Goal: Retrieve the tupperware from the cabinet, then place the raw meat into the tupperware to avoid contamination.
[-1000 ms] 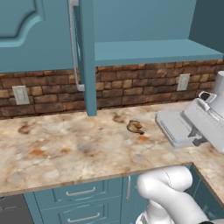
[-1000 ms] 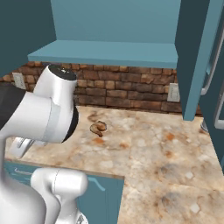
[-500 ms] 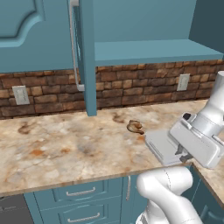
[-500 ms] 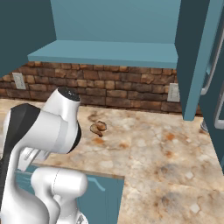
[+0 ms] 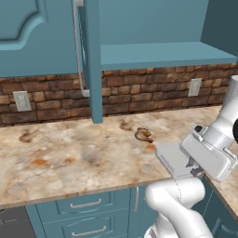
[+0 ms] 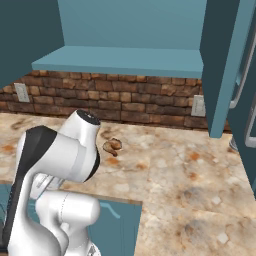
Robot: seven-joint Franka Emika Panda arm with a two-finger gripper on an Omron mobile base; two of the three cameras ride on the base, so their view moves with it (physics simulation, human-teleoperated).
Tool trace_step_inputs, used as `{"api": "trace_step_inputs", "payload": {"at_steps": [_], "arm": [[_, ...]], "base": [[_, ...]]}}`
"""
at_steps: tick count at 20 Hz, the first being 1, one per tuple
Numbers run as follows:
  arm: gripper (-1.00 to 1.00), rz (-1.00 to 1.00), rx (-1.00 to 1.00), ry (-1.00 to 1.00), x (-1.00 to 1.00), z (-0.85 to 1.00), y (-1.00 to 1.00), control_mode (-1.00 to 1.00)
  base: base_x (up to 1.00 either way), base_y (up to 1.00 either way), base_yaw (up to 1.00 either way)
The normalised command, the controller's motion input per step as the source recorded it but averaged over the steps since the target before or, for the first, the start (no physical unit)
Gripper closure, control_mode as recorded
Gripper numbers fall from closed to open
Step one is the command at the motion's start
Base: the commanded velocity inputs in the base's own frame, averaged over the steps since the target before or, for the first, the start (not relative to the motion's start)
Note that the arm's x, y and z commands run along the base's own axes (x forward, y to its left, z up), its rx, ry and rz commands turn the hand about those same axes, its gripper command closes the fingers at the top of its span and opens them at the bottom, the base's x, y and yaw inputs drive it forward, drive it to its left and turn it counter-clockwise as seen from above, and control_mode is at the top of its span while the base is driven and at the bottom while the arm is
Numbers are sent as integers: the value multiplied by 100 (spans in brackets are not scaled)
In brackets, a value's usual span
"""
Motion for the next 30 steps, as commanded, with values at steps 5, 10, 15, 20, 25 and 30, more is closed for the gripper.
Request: {"api": "trace_step_inputs", "payload": {"at_steps": [5, 10, 15, 20, 25, 30], "arm": [[100, -5, -3, 0, 43, -14, -21, -100], [100, -5, -2, 0, 54, -18, -18, -100], [100, -4, -1, 0, 59, -22, -22, -100], [100, -3, -2, 0, 58, -24, -23, -100], [100, -4, -3, 0, 55, -23, -23, -100], [100, -5, -4, -2, 53, -31, -17, -100]], "base": [[0, 0, 0], [0, 0, 0], [0, 0, 0], [0, 0, 0], [0, 0, 0], [0, 0, 0]]}}
